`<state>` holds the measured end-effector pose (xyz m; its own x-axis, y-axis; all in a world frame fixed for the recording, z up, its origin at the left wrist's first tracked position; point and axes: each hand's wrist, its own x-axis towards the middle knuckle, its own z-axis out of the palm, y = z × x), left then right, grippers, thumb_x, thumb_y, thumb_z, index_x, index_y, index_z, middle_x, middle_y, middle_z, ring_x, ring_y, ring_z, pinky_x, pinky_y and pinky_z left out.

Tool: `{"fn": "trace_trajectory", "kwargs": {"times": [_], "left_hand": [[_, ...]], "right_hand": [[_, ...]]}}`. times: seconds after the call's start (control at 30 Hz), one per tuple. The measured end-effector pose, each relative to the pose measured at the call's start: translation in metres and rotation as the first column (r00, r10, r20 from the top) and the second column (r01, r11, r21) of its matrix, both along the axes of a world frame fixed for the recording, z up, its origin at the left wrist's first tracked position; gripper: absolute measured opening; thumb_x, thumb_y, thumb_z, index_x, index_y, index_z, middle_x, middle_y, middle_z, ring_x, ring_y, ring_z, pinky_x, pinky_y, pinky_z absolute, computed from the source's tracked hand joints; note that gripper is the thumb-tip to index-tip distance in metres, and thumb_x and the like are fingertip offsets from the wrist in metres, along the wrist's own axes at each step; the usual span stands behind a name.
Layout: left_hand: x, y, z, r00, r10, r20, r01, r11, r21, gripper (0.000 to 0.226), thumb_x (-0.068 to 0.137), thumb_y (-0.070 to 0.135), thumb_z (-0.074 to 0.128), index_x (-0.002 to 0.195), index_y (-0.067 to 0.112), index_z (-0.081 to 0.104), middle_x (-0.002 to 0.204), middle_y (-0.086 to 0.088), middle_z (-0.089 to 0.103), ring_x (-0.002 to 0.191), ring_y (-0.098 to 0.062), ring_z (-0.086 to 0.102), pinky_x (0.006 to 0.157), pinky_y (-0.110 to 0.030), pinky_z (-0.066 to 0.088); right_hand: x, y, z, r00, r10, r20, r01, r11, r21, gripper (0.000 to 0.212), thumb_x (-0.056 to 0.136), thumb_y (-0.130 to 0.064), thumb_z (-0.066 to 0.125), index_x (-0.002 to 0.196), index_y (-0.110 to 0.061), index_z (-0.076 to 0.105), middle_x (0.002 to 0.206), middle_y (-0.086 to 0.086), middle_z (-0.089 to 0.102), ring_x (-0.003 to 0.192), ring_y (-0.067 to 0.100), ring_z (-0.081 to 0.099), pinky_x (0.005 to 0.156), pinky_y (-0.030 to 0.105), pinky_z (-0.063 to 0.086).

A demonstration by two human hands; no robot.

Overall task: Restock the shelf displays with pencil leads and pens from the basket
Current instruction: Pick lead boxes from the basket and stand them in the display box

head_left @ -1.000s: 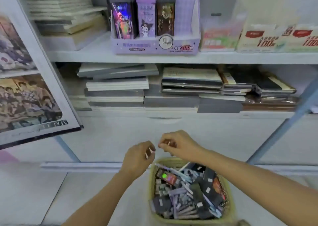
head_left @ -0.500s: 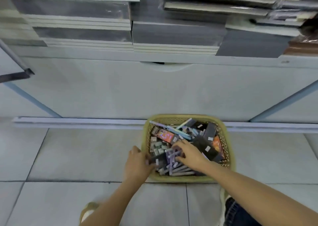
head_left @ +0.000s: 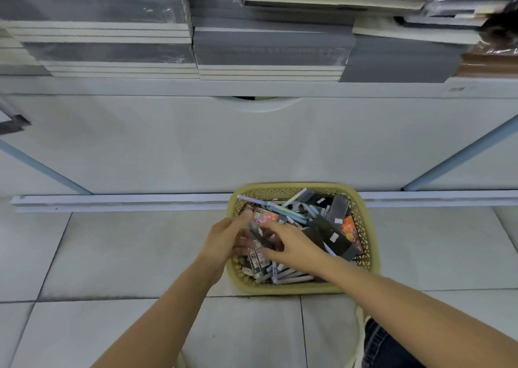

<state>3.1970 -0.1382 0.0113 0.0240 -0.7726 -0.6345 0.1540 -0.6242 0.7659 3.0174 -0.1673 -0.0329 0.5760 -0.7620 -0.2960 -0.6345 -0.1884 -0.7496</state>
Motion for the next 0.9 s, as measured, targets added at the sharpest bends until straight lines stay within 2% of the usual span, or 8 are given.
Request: {"fn": "trace_trajectory", "kwargs": {"times": [0.07,0.13,0.33,0.43,0.57,0.63,0.77,0.9], "left_hand": [[0.001,0.002,-0.001,0.992,-0.112,-0.051,0.108,0.991,-0.077,0.038,0.090,0.042,0.061,0.111,0.011,0.066,0.100,-0.004,0.073,0.088,-0.017,0.068,0.073,-0.029,0.053],[0.002,0.005,-0.007,0.990,-0.142,0.016,0.143,0.982,-0.124,0.028,0.089,0.031,0.066,0.110,0.012,0.067,0.105,-0.006,0.072,0.095,-0.019,0.068,0.075,-0.027,0.053],[0.022,0.003,-0.022,0.997,0.036,0.065,-0.031,0.997,-0.072,0.024,0.080,0.013,0.076,0.092,-0.004,0.064,0.079,-0.009,0.072,0.070,-0.018,0.064,0.063,-0.022,0.053],[0.024,0.003,-0.022,0.967,-0.237,0.096,0.242,0.970,-0.038,0.031,0.077,0.014,0.080,0.104,0.006,0.067,0.091,-0.009,0.076,0.079,-0.020,0.071,0.065,-0.022,0.054],[0.014,-0.003,-0.021,0.861,-0.509,-0.020,0.506,0.859,-0.074,0.021,0.087,0.015,0.071,0.106,0.008,0.070,0.093,-0.010,0.076,0.079,-0.020,0.073,0.070,-0.023,0.056],[0.012,-0.007,-0.021,0.878,-0.479,-0.022,0.476,0.876,-0.070,0.013,0.091,0.015,0.066,0.099,0.006,0.070,0.089,-0.011,0.076,0.071,-0.020,0.072,0.065,-0.027,0.058],[0.023,-0.007,-0.033,0.979,-0.187,0.079,0.189,0.982,-0.023,0.016,0.092,0.016,0.064,0.104,0.007,0.067,0.088,-0.009,0.076,0.071,-0.023,0.073,0.059,-0.029,0.058],[0.032,-0.003,-0.045,0.997,0.019,0.075,-0.019,1.000,-0.008,0.016,0.095,0.015,0.061,0.107,0.006,0.065,0.084,-0.008,0.076,0.065,-0.019,0.072,0.055,-0.026,0.055]], "right_hand": [[-0.003,0.000,0.006,0.995,-0.052,0.080,0.039,0.987,0.156,0.004,0.097,-0.032,0.055,0.094,-0.033,0.057,0.071,-0.017,0.057,0.059,-0.006,0.052,0.058,0.016,0.041],[-0.004,-0.002,0.013,0.990,-0.070,0.125,0.033,0.962,0.270,0.021,0.100,-0.031,0.050,0.079,-0.033,0.055,0.062,-0.020,0.058,0.054,-0.008,0.050,0.054,0.012,0.038],[-0.012,-0.030,0.022,0.969,-0.197,0.152,0.129,0.919,0.372,0.015,0.091,-0.021,0.065,0.106,-0.020,0.065,0.100,-0.005,0.070,0.091,0.008,0.068,0.079,0.022,0.053],[-0.015,-0.040,0.021,0.940,-0.278,0.196,0.189,0.906,0.379,0.020,0.087,-0.015,0.070,0.106,-0.015,0.066,0.100,-0.004,0.072,0.095,0.014,0.069,0.086,0.030,0.055],[-0.001,-0.043,0.017,0.996,-0.016,0.092,-0.020,0.928,0.373,0.026,0.084,-0.031,0.074,0.107,-0.034,0.064,0.127,-0.012,0.061,0.112,0.002,0.057,0.095,0.019,0.042],[0.005,-0.044,0.015,0.990,-0.085,0.109,0.048,0.953,0.300,0.020,0.088,-0.034,0.069,0.107,-0.035,0.064,0.115,-0.019,0.063,0.102,-0.012,0.057,0.085,0.008,0.043],[-0.001,-0.048,-0.005,0.908,-0.406,-0.102,0.404,0.914,-0.045,0.030,0.093,-0.039,0.060,0.109,-0.014,0.065,0.101,-0.001,0.068,0.092,0.013,0.065,0.081,0.031,0.053],[0.004,-0.042,-0.030,0.859,-0.323,-0.398,0.297,0.946,-0.126,0.052,0.083,-0.052,0.067,0.116,-0.012,0.062,0.121,0.006,0.053,0.112,0.022,0.054,0.088,0.036,0.049]]}}
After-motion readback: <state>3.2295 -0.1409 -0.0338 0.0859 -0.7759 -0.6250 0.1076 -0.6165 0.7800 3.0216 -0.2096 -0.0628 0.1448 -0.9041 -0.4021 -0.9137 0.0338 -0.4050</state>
